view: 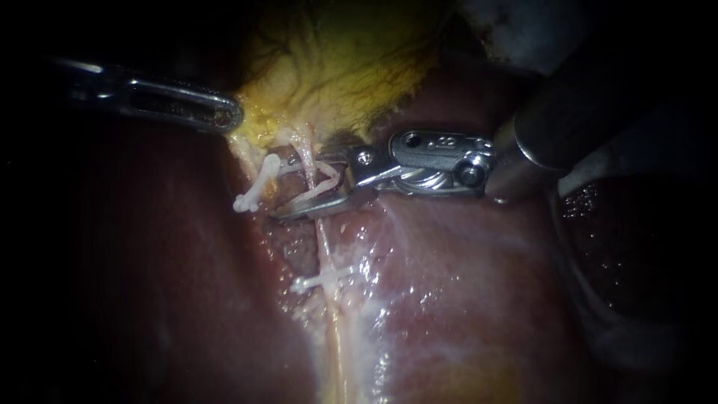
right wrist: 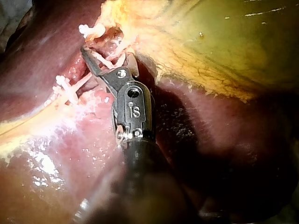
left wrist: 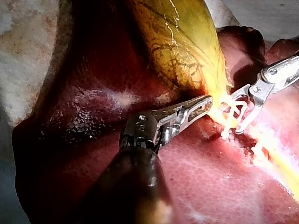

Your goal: Clipping second clip right tube

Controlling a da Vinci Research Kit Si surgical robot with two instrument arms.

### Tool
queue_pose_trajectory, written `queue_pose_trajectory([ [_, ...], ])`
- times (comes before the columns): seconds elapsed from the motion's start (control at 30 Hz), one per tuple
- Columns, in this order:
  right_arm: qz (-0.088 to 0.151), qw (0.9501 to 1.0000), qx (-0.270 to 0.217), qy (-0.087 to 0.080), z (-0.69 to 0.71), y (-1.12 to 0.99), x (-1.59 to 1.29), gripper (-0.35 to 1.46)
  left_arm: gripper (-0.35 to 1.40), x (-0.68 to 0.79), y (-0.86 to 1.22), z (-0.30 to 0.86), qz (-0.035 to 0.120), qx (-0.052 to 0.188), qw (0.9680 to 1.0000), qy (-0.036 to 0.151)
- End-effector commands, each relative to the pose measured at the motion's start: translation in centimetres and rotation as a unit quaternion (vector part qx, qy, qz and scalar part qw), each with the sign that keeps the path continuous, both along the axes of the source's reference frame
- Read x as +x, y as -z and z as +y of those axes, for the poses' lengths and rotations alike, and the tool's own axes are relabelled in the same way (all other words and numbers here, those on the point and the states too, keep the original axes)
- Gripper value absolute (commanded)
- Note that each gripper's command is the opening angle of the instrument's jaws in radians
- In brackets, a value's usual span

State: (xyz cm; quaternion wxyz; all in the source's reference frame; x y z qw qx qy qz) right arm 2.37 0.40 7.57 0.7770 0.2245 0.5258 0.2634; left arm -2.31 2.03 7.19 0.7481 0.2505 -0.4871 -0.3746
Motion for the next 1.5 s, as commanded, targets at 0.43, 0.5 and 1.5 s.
queue_pose_trajectory([
  [0.43, 0.015, 0.9995, 0.009, 0.027, -0.08, 0.08, -0.09, 0.53, -0.35, 0.00, 0.00, 0.00, 0.000, 0.000, 1.0000, 0.000],
  [0.5, 0.017, 0.9993, 0.010, 0.031, -0.11, 0.11, -0.10, 0.52, -0.35, 0.00, 0.00, 0.00, 0.000, 0.000, 1.0000, 0.000],
  [1.5, 0.057, 0.9897, 0.061, 0.116, -0.72, 0.37, -0.13, 0.52, -0.35, 0.00, 0.00, 0.00, 0.000, 0.000, 1.0000, 0.000],
])
